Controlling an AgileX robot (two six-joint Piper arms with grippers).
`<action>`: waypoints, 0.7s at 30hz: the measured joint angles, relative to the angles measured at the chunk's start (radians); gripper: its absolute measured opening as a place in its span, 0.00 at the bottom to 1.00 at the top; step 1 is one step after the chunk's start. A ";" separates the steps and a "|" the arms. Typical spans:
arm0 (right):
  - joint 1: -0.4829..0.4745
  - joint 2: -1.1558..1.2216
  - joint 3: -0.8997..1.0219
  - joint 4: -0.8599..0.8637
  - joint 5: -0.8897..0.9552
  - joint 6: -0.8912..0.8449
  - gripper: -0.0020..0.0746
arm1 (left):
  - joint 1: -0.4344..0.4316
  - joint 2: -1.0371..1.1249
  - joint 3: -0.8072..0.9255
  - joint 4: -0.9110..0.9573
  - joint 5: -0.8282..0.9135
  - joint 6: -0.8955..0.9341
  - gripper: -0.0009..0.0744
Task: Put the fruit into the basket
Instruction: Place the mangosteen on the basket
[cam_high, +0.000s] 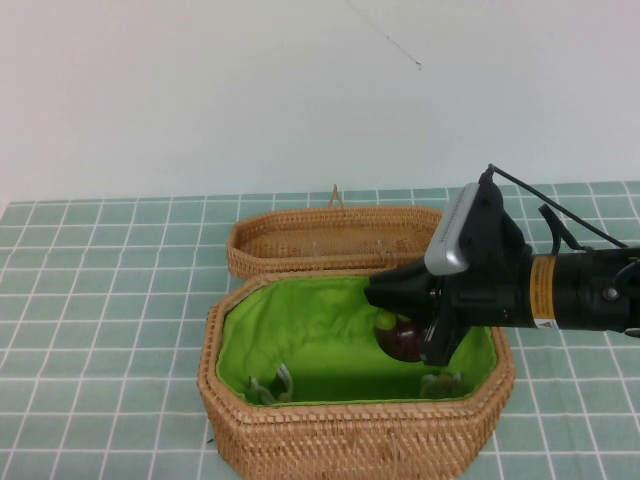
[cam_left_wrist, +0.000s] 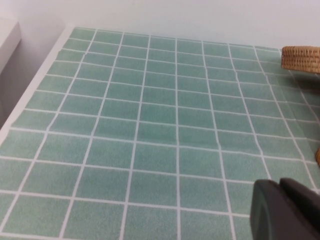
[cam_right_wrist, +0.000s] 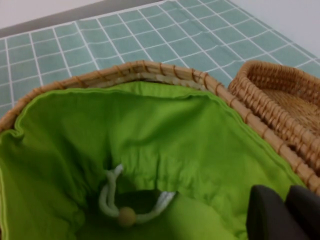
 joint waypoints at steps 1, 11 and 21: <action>0.000 0.000 0.000 0.000 0.000 0.000 0.09 | 0.000 0.000 0.000 0.000 0.000 0.000 0.01; 0.000 0.000 0.000 -0.006 0.000 0.022 0.20 | 0.000 0.000 0.000 0.000 0.000 0.000 0.01; -0.006 -0.038 0.000 -0.008 0.020 0.029 0.23 | 0.000 0.000 0.000 0.000 0.000 0.000 0.01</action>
